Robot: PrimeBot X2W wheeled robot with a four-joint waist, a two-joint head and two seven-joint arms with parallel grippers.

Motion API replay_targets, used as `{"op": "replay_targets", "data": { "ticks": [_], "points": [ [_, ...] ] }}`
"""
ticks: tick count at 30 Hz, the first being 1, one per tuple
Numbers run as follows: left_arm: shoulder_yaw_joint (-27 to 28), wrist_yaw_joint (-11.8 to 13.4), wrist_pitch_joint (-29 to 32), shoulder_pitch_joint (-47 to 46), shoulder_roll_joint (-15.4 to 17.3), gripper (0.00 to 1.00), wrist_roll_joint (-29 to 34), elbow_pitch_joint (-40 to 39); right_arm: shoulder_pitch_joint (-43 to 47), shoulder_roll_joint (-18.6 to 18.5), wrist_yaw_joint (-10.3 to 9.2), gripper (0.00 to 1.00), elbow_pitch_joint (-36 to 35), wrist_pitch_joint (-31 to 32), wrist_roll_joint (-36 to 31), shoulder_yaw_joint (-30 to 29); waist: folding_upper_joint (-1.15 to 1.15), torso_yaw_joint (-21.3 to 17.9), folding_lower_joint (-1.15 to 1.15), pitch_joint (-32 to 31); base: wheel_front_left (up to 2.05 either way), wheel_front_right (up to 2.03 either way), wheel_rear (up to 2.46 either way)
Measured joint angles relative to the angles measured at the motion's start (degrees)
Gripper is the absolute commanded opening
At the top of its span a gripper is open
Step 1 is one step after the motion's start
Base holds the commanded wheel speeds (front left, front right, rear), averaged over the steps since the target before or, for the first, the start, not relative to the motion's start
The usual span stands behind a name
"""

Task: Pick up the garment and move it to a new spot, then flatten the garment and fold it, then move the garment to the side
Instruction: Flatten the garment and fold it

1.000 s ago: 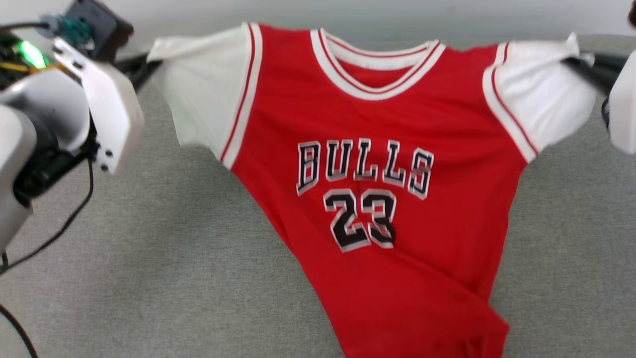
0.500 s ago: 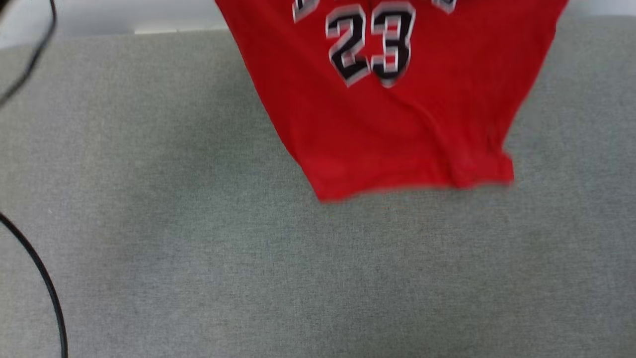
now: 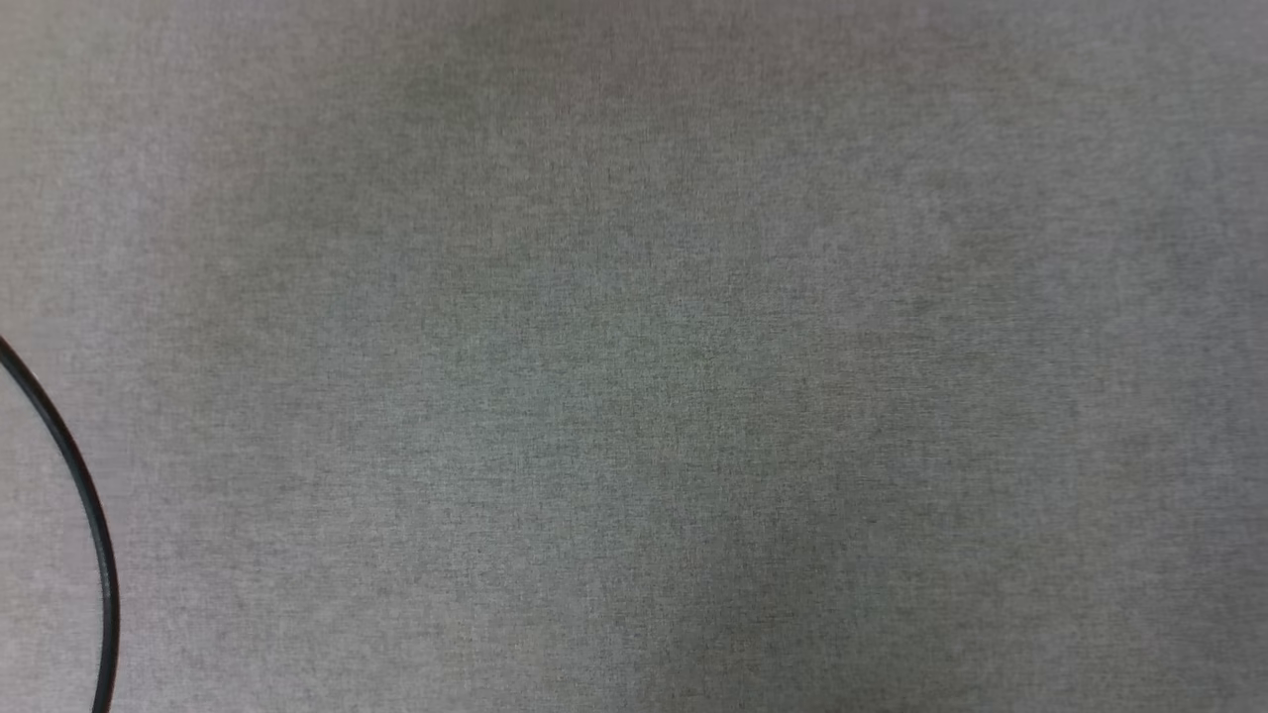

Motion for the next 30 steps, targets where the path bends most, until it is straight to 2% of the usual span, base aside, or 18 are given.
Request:
{"op": "replay_targets", "data": {
  "ticks": [7,12,16,20,27,30],
  "points": [
    [-0.75,-0.98,-5.05,-2.11,-2.05,0.00,-0.16,6.78,-2.07,3.48,0.00,0.00,5.53,-2.38,-1.41,2.30,0.00,0.71,0.01,3.19,0.00,0.00,0.00],
    [-3.23,-1.43,-8.55,1.55,-3.30,0.00,-0.64,9.98,2.07,5.33,0.00,0.00,8.22,-4.94,0.77,5.00,0.00,1.07,0.01,3.58,0.00,0.00,0.00],
    [-5.10,-1.63,-11.37,7.97,-3.53,0.00,-1.85,11.48,8.48,7.22,0.00,0.00,10.77,-8.27,3.80,5.78,0.00,0.41,0.01,2.44,0.00,0.00,0.00],
    [-6.04,-1.75,-13.99,15.92,-3.61,0.00,-4.38,11.88,16.27,8.78,0.00,0.00,11.84,-10.40,5.89,9.18,0.00,-0.19,0.01,0.41,0.00,0.00,0.00],
    [-7.08,-1.66,-17.11,32.34,-2.32,0.00,-8.56,10.18,28.66,8.83,0.00,0.00,9.49,-12.92,10.87,16.75,0.00,-1.07,0.00,-3.93,0.00,0.00,0.00],
    [-7.33,-0.58,-17.90,40.33,-1.10,0.00,-9.72,7.92,33.48,7.94,0.00,0.00,7.11,-14.11,13.57,19.89,0.00,-1.42,0.00,-6.03,0.00,0.00,0.00]
  ]
}}
